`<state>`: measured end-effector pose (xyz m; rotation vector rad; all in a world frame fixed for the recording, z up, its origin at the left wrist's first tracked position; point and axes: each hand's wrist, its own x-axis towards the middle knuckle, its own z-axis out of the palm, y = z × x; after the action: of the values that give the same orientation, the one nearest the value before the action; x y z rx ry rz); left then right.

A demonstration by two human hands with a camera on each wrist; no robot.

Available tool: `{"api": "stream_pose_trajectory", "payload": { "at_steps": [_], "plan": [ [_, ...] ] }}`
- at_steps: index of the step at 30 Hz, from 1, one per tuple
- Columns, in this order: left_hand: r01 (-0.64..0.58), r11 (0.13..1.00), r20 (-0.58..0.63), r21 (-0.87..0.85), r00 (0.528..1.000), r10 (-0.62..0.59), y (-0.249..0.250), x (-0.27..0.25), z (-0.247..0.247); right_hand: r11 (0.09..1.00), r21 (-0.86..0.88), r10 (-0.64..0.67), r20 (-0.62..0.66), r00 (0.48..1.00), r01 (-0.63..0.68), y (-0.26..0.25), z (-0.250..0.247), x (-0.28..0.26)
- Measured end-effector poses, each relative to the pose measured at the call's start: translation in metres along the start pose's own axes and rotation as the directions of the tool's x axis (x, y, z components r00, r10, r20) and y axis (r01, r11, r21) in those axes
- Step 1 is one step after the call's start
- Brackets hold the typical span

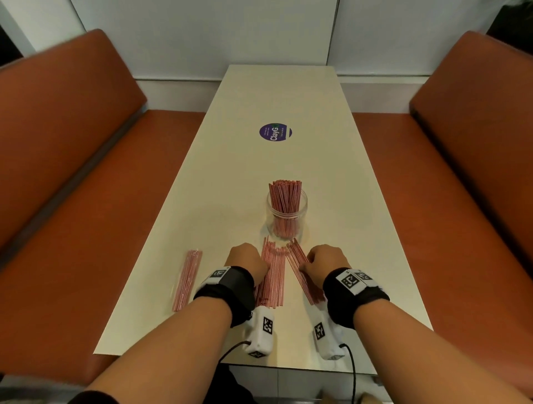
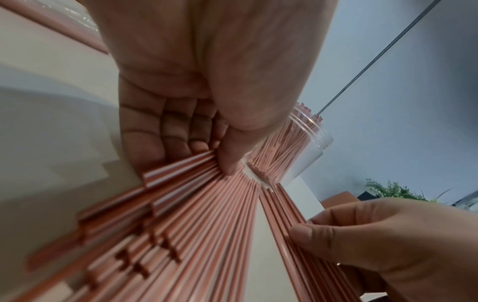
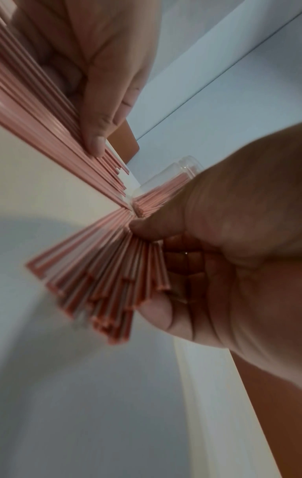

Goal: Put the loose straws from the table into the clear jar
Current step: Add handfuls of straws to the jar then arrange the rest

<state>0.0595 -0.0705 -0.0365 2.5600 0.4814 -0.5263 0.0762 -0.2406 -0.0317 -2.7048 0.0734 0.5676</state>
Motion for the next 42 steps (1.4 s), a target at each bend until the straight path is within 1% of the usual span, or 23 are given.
{"api": "stream_pose_trajectory", "payload": {
  "at_steps": [3,5,8,10,11,12,14,15,17,19,21,22,24,26,29,31,32,33,36,38,39,40,42],
  "plan": [
    [0.001,1.0,0.014,-0.015,1.0,-0.001,-0.002,0.001,0.0,1.0,0.024,0.005,0.022,1.0,-0.005,0.002,0.0,0.002],
    [0.001,0.998,0.014,-0.066,1.0,0.0,-0.004,-0.001,-0.003,0.998,0.055,0.007,0.03,1.0,-0.009,0.004,-0.002,0.002],
    [-0.006,0.985,-0.027,-0.173,1.0,0.001,-0.011,-0.006,-0.013,0.994,0.108,0.003,0.063,0.998,-0.01,0.01,-0.006,0.004],
    [-0.052,0.964,-0.076,-0.261,0.997,0.033,-0.017,-0.008,-0.024,0.98,0.197,0.021,0.081,0.996,-0.036,0.015,-0.006,0.006],
    [-0.086,0.941,-0.107,-0.326,0.993,0.054,-0.018,-0.009,-0.031,0.96,0.276,0.03,0.092,0.995,-0.055,0.018,-0.007,0.006],
    [-0.118,0.901,-0.136,-0.418,0.988,0.067,-0.018,-0.009,-0.038,0.928,0.364,0.043,0.098,0.994,-0.076,0.02,-0.006,0.006],
    [-0.19,0.772,-0.197,-0.607,0.977,0.085,-0.008,-0.009,-0.057,0.871,0.479,0.066,0.112,0.991,-0.112,0.022,-0.006,0.003],
    [-0.229,0.718,-0.236,-0.658,0.967,0.092,0.001,-0.009,-0.068,0.86,0.498,0.061,0.109,0.992,-0.108,0.023,-0.005,0.003],
    [-0.315,0.653,-0.325,-0.689,0.939,0.11,0.022,-0.005,-0.089,0.854,0.514,0.042,0.081,0.996,-0.077,0.024,-0.002,0.006],
    [-0.4,0.635,-0.418,-0.661,0.899,0.132,0.044,0.002,-0.104,0.86,0.507,0.027,0.056,0.998,-0.052,0.025,0.001,0.009],
    [-0.455,0.648,-0.483,-0.611,0.862,0.15,0.061,0.011,-0.11,0.875,0.483,0.025,0.048,0.999,-0.045,0.025,0.002,0.008],
    [-0.465,0.658,-0.497,-0.592,0.854,0.157,0.067,0.018,-0.11,0.876,0.48,0.026,0.045,0.999,-0.044,0.026,0.003,0.008],
    [-0.454,0.692,-0.484,-0.561,0.859,0.171,0.074,0.028,-0.102,0.868,0.497,0.013,0.035,0.999,-0.029,0.027,0.005,0.008],
    [-0.43,0.749,-0.46,-0.504,0.868,0.189,0.075,0.034,-0.091,0.86,0.509,0.011,0.024,1.0,-0.022,0.028,0.006,0.009],
    [-0.382,0.886,-0.433,-0.264,0.868,0.245,0.073,0.039,-0.076,0.876,0.482,-0.002,0.005,1.0,-0.001,0.029,0.007,0.01],
    [-0.333,0.933,-0.392,-0.141,0.884,0.256,0.072,0.036,-0.07,0.89,0.456,-0.009,-0.012,1.0,0.014,0.03,0.008,0.01],
    [-0.321,0.938,-0.378,-0.135,0.891,0.25,0.071,0.036,-0.068,0.891,0.455,-0.011,-0.016,1.0,0.017,0.03,0.009,0.01],
    [-0.319,0.932,-0.386,-0.171,0.892,0.235,0.069,0.034,-0.068,0.886,0.463,-0.01,-0.013,1.0,0.014,0.03,0.009,0.01],
    [-0.351,0.855,-0.466,-0.381,0.872,0.151,0.06,0.032,-0.068,0.874,0.486,-0.011,-0.015,1.0,0.017,0.029,0.009,0.009],
    [-0.364,0.833,-0.475,-0.418,0.869,0.142,0.052,0.029,-0.066,0.857,0.515,-0.011,-0.023,1.0,0.021,0.029,0.009,0.008],
    [-0.351,0.841,-0.436,-0.412,0.886,0.157,0.049,0.029,-0.063,0.837,0.546,-0.009,-0.025,1.0,0.021,0.029,0.008,0.008],
    [-0.331,0.857,-0.372,-0.396,0.911,0.179,0.046,0.03,-0.061,0.812,0.584,-0.008,-0.031,1.0,0.024,0.029,0.007,0.01],
    [-0.275,0.898,-0.209,-0.344,0.955,0.213,0.043,0.034,-0.057,0.736,0.676,-0.005,-0.045,0.999,0.035,0.028,0.0,0.013]
  ]
}}
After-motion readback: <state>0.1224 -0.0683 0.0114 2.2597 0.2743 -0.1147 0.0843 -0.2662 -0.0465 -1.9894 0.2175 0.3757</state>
